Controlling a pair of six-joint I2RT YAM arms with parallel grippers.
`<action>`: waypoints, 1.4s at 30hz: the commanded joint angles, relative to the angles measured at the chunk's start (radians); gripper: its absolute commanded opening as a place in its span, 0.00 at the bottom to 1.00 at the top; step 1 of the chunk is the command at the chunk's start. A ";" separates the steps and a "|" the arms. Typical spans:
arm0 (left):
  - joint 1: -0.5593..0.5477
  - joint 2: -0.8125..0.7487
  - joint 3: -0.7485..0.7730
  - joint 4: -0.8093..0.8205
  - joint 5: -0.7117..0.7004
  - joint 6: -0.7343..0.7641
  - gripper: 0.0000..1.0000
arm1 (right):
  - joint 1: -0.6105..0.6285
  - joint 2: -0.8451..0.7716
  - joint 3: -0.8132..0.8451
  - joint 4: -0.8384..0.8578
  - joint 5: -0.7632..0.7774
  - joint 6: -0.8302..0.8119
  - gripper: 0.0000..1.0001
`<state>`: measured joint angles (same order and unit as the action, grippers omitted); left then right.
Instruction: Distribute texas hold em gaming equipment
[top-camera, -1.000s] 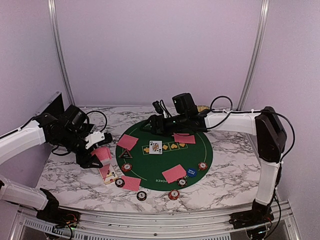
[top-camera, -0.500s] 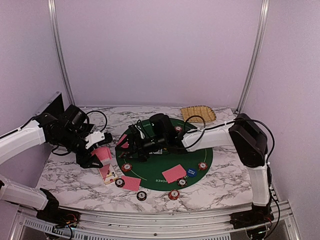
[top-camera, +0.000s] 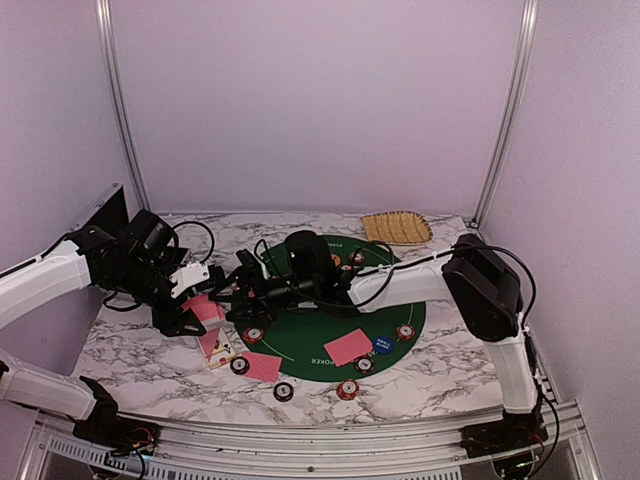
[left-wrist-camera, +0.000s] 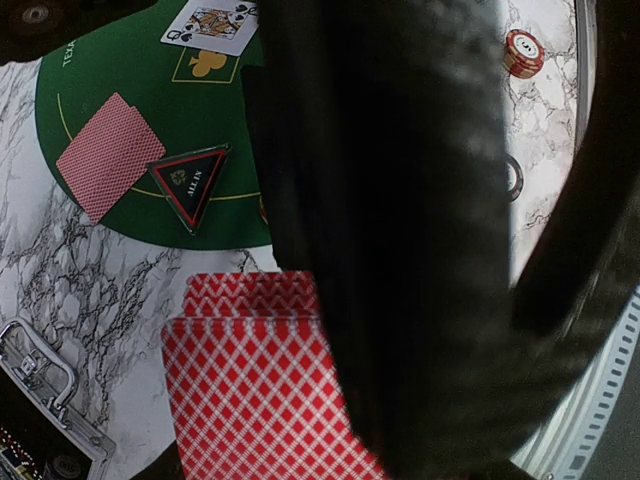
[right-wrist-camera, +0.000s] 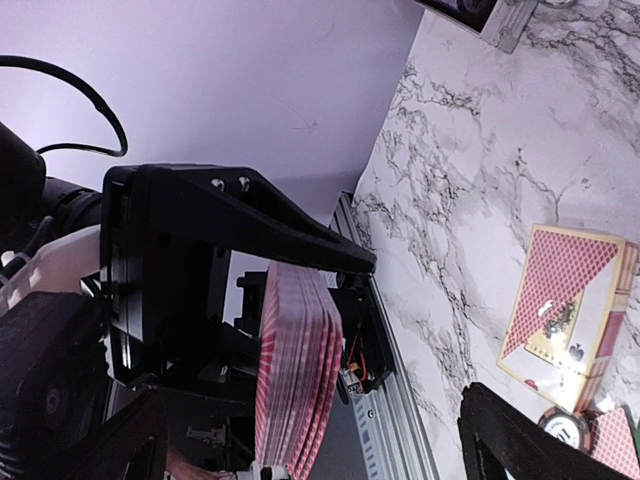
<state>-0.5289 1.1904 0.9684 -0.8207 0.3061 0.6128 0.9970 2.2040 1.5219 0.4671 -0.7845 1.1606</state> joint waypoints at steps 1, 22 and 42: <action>0.007 -0.004 0.028 -0.009 0.026 0.002 0.00 | 0.026 0.061 0.080 0.033 -0.020 0.038 0.99; 0.007 0.007 0.030 -0.007 0.029 0.001 0.00 | 0.058 0.253 0.329 -0.079 -0.027 0.098 0.95; 0.007 0.001 0.027 -0.008 0.023 0.005 0.00 | 0.017 0.165 0.240 -0.184 0.004 0.033 0.75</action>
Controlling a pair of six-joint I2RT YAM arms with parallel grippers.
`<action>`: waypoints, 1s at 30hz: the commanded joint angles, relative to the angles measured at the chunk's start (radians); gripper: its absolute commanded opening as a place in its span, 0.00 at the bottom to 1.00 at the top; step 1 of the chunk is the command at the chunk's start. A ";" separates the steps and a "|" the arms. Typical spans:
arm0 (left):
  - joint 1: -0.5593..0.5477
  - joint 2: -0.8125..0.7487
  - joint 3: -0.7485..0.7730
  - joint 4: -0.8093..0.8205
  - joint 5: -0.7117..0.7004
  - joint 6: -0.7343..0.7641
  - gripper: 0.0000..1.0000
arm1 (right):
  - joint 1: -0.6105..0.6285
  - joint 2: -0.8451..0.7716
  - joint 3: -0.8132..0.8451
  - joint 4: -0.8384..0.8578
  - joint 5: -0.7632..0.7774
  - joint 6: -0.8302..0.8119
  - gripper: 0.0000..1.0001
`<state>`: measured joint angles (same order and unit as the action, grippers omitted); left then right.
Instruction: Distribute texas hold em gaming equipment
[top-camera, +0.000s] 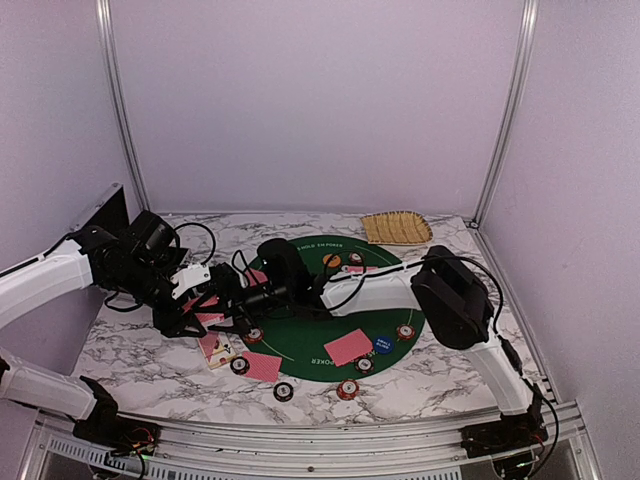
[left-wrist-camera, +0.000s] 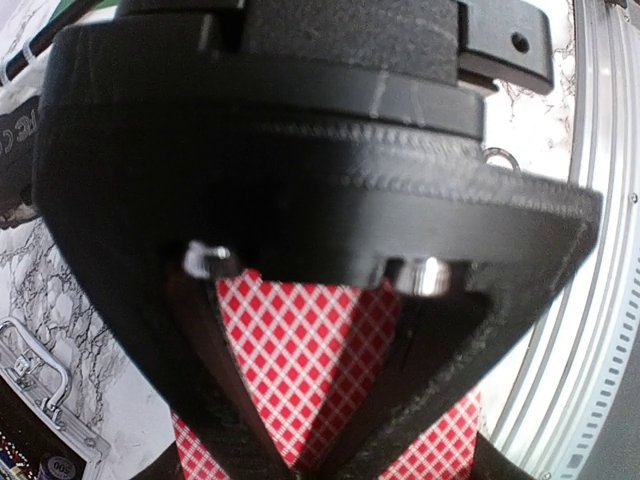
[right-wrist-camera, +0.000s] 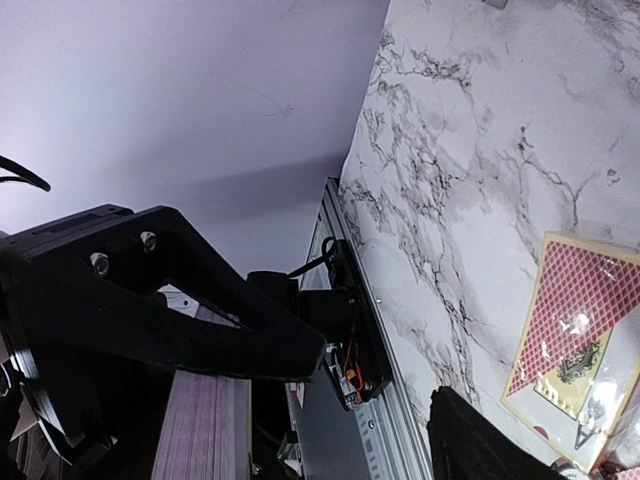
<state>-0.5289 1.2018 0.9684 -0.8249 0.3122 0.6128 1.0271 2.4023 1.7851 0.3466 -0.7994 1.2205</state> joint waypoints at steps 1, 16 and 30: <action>0.007 -0.011 0.028 -0.003 0.017 0.005 0.00 | -0.015 -0.041 -0.030 -0.062 0.017 -0.029 0.74; 0.007 -0.015 0.016 -0.003 0.009 0.004 0.00 | -0.037 -0.104 -0.091 -0.027 0.010 -0.033 0.57; 0.007 -0.015 0.006 -0.004 -0.001 0.002 0.00 | -0.059 -0.185 -0.165 -0.033 0.000 -0.054 0.34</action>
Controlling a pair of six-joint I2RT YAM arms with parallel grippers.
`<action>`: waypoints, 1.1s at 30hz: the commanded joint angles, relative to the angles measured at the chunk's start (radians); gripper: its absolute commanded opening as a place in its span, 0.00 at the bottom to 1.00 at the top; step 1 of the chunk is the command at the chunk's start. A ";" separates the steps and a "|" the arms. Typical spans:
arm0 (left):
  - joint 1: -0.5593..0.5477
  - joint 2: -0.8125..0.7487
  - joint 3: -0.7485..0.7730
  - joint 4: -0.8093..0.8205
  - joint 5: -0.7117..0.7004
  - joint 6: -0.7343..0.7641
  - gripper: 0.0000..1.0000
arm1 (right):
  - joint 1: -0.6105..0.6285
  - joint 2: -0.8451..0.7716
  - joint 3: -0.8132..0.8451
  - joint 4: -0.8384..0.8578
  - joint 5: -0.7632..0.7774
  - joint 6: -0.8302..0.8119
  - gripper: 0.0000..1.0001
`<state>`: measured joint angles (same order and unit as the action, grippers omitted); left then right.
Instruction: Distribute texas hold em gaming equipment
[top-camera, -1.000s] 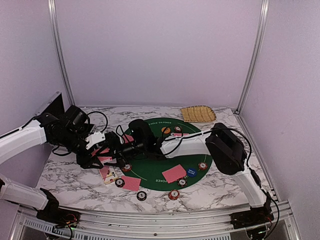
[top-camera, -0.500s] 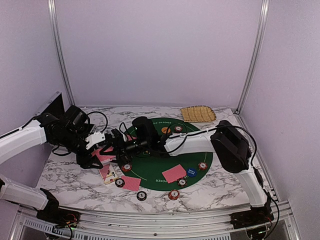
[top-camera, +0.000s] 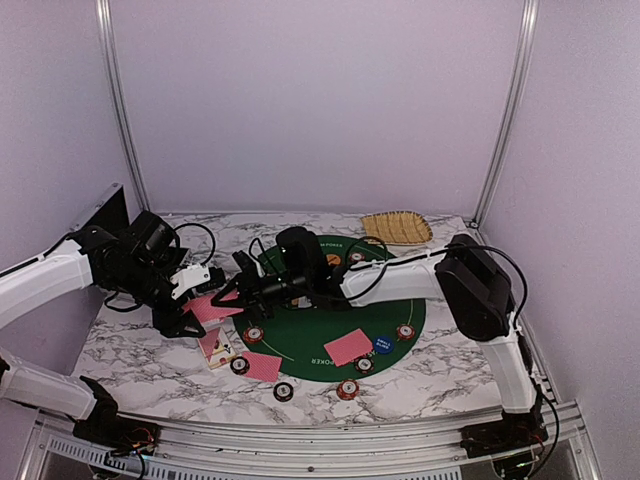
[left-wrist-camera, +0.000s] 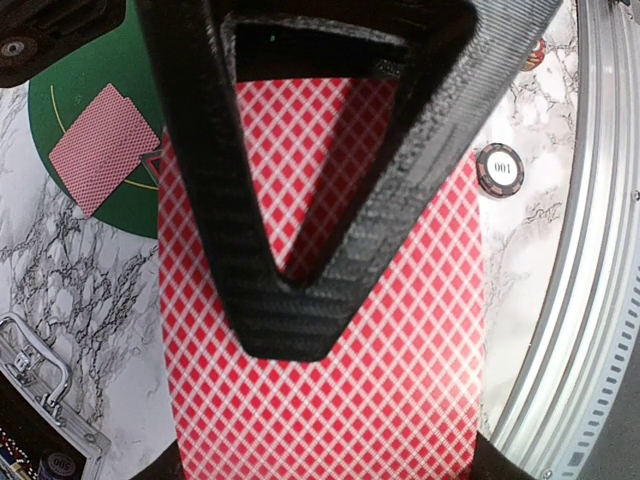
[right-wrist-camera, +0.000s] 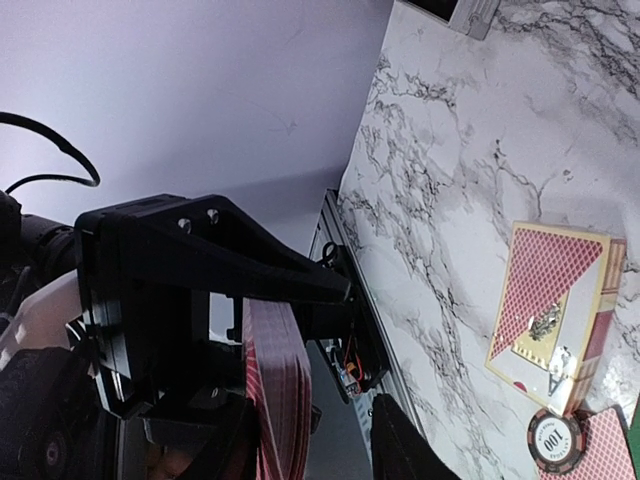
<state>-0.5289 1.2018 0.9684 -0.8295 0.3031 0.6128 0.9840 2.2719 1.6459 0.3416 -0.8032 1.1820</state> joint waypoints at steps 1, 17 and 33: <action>0.007 -0.016 0.006 0.001 0.008 0.002 0.00 | -0.018 -0.063 -0.033 -0.029 0.002 -0.015 0.31; 0.007 -0.023 0.000 0.002 0.005 0.000 0.00 | -0.089 -0.191 -0.116 -0.159 -0.013 -0.086 0.00; 0.007 -0.034 -0.006 0.001 0.003 0.001 0.00 | -0.226 -0.083 0.405 -1.118 0.773 -0.901 0.00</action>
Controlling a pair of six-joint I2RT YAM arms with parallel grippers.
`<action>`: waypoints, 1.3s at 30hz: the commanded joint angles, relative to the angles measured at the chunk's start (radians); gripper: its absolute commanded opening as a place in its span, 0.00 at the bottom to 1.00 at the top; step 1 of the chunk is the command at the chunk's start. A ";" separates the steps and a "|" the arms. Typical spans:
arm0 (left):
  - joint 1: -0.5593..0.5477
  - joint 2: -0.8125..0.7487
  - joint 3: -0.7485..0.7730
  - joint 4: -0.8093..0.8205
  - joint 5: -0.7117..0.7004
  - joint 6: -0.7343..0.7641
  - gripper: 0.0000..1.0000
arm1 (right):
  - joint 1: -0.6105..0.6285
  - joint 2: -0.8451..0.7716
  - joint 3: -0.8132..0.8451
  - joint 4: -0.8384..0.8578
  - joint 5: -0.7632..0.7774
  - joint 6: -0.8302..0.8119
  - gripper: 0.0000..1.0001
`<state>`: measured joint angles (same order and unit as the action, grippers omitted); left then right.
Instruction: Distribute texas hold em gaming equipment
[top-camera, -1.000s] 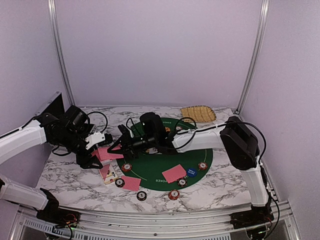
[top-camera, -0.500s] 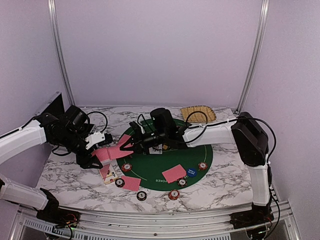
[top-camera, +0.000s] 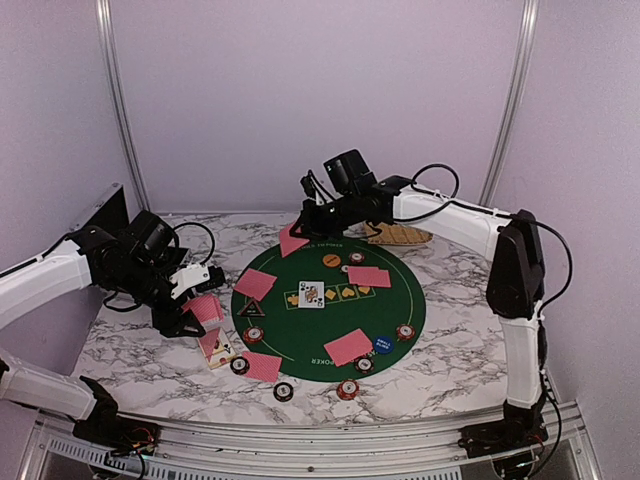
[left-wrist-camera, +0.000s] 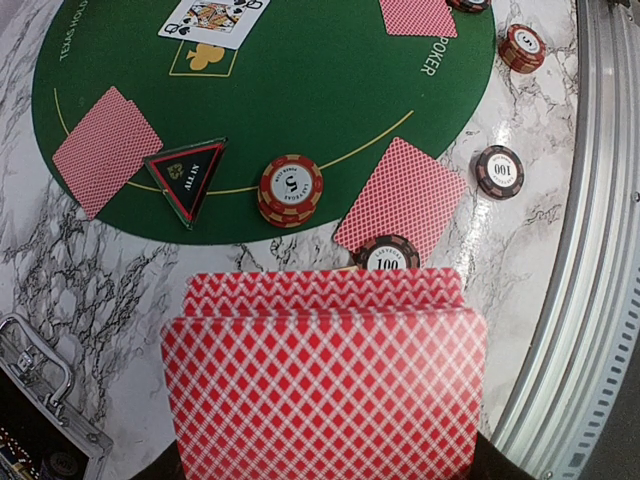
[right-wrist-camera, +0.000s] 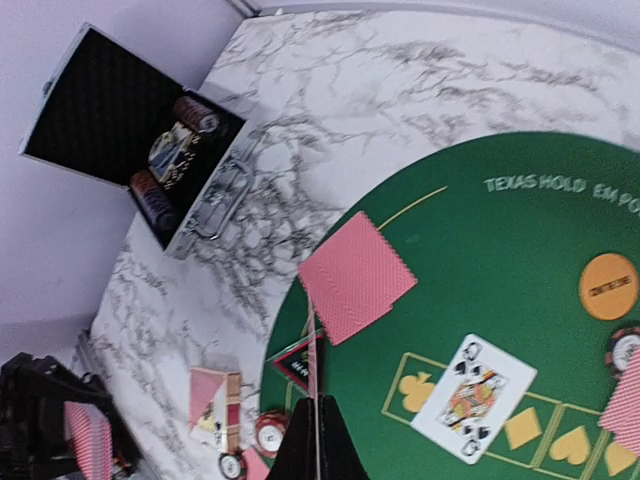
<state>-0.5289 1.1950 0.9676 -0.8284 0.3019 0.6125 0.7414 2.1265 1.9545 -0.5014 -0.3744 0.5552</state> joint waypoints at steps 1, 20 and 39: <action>0.007 -0.028 -0.007 0.000 0.005 0.001 0.00 | 0.022 0.072 0.108 -0.283 0.447 -0.306 0.00; 0.007 -0.019 -0.003 0.001 0.014 -0.005 0.00 | 0.208 0.238 0.083 -0.097 1.118 -0.792 0.00; 0.007 -0.017 0.000 0.004 0.018 -0.010 0.00 | 0.257 0.266 -0.027 0.054 1.085 -0.880 0.02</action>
<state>-0.5289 1.1938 0.9634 -0.8280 0.3035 0.6094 0.9924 2.3756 1.9198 -0.4808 0.7231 -0.3260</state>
